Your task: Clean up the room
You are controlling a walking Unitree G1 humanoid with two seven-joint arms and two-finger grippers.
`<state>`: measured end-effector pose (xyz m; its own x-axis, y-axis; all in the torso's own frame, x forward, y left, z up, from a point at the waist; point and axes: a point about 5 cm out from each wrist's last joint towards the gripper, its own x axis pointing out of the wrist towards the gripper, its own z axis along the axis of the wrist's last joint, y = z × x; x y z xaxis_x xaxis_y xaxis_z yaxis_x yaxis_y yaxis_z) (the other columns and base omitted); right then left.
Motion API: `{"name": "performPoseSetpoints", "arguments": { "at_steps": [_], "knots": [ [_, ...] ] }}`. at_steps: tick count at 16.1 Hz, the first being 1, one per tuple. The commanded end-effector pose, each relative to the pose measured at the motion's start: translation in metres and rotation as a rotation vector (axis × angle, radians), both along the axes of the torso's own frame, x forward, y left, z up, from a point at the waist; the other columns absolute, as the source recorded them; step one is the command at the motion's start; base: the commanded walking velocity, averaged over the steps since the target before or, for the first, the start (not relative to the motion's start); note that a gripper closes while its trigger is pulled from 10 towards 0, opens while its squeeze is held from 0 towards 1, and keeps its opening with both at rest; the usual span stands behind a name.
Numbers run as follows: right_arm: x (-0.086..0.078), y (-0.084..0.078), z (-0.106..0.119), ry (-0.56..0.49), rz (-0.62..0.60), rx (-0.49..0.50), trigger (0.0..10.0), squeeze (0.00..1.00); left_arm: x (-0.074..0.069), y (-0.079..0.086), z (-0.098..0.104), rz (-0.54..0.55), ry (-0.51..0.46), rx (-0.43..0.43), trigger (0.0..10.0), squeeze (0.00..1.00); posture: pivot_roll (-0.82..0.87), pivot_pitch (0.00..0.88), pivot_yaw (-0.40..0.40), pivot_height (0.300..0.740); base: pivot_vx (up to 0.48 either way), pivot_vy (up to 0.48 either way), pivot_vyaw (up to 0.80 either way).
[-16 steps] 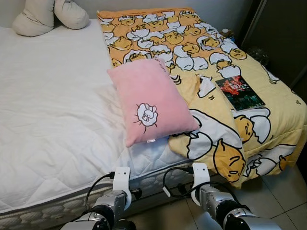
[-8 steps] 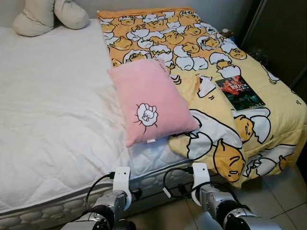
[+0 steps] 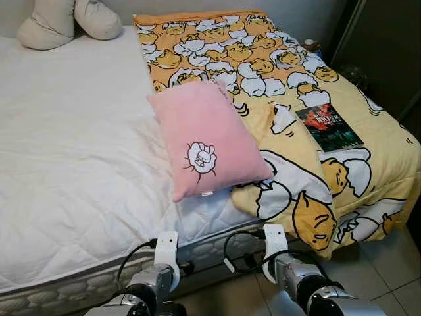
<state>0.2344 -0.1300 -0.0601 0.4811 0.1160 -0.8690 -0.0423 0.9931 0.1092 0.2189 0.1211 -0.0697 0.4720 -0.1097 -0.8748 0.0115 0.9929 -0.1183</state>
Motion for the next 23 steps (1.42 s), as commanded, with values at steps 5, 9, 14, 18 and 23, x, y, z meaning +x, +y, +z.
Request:
{"name": "performPoseSetpoints", "arguments": {
  "at_steps": [5,9,14,18,23],
  "knots": [
    [-0.003,0.0,-0.002,0.017,0.007,-0.006,10.0,0.0,-0.006,0.001,-0.004,-0.007,0.023,0.008,10.0,0.0,-0.07,0.0,-0.01,0.74,0.0,0.0,0.0],
    [-0.003,-0.001,-0.002,0.017,0.01,-0.009,10.0,0.0,-0.007,0.001,-0.004,-0.014,0.024,0.011,10.0,0.0,-0.07,0.0,-0.01,0.74,0.0,0.0,0.0],
    [0.004,-0.013,0.003,-0.02,0.026,-0.003,10.0,0.0,0.002,-0.003,0.002,0.012,-0.011,-0.078,10.0,0.0,-0.08,0.0,-0.01,0.74,0.0,0.0,0.0],
    [0.014,-0.024,0.012,-0.084,0.026,0.046,10.0,0.0,0.026,-0.001,0.019,0.032,-0.095,-0.175,10.0,0.0,-0.08,0.0,0.001,0.74,0.0,0.0,0.0],
    [0.038,-0.023,0.046,-0.331,0.158,-0.002,10.0,0.0,0.055,0.011,0.074,-0.075,-0.384,-0.071,10.0,0.0,-0.07,0.0,0.005,0.74,0.0,0.0,0.0]
  ]
}}
